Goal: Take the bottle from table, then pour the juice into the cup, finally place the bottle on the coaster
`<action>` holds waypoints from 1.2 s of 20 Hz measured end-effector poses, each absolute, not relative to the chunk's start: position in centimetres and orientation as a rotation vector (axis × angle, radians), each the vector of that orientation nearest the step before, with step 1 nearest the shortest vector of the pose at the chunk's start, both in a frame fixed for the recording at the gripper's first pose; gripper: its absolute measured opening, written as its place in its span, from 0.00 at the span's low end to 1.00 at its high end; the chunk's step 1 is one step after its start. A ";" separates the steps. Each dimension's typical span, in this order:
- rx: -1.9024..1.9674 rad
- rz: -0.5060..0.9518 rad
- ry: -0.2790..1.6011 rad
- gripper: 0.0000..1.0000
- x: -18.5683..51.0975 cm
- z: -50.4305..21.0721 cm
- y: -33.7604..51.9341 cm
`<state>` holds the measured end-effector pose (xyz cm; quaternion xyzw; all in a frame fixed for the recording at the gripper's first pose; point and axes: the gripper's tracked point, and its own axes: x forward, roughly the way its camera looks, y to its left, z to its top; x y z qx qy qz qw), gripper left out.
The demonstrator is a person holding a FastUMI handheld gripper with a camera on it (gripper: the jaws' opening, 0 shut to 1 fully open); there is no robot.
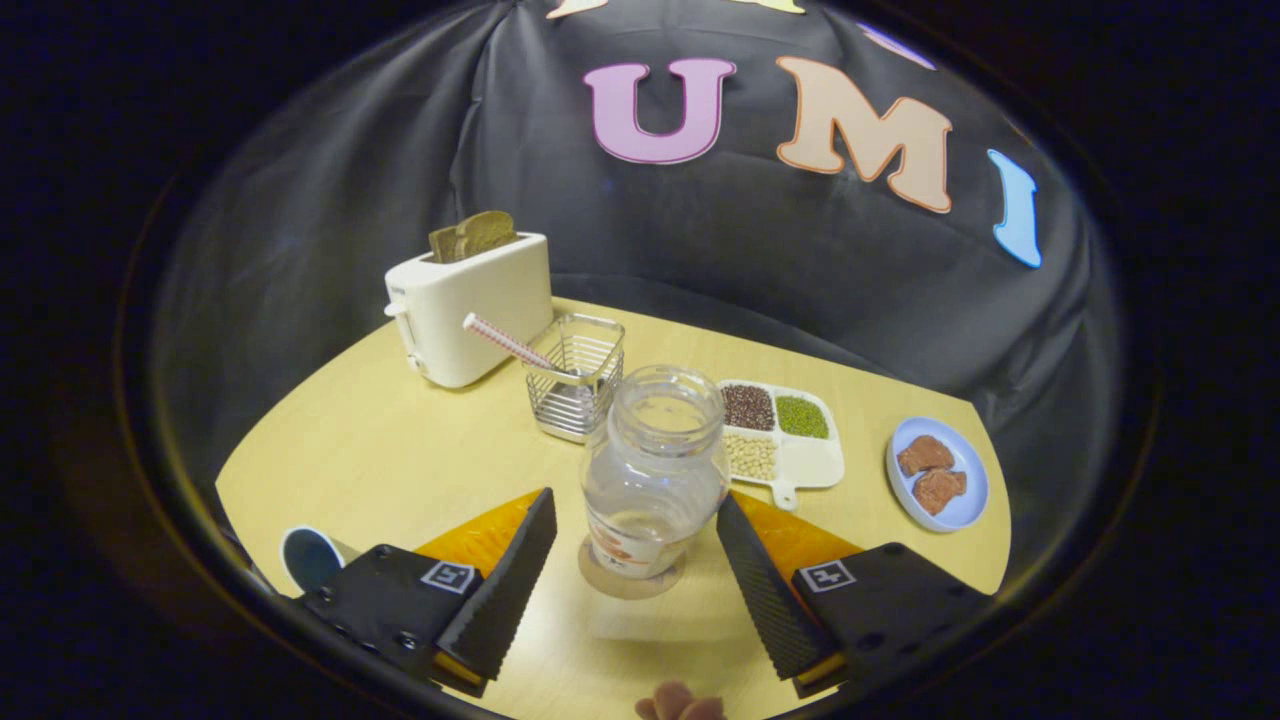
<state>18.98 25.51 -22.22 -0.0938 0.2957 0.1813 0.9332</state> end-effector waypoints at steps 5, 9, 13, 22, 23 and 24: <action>-0.142 0.375 0.535 1.00 17.4 -17.5 24.0; -0.114 0.346 0.461 1.00 16.5 -12.3 20.9; -0.068 0.279 0.363 1.00 16.3 -5.9 16.5; -0.012 0.152 0.171 1.00 16.0 5.4 6.6; -0.003 0.143 0.151 1.00 15.9 6.4 5.9; 0.004 0.140 0.133 1.00 15.9 7.3 5.2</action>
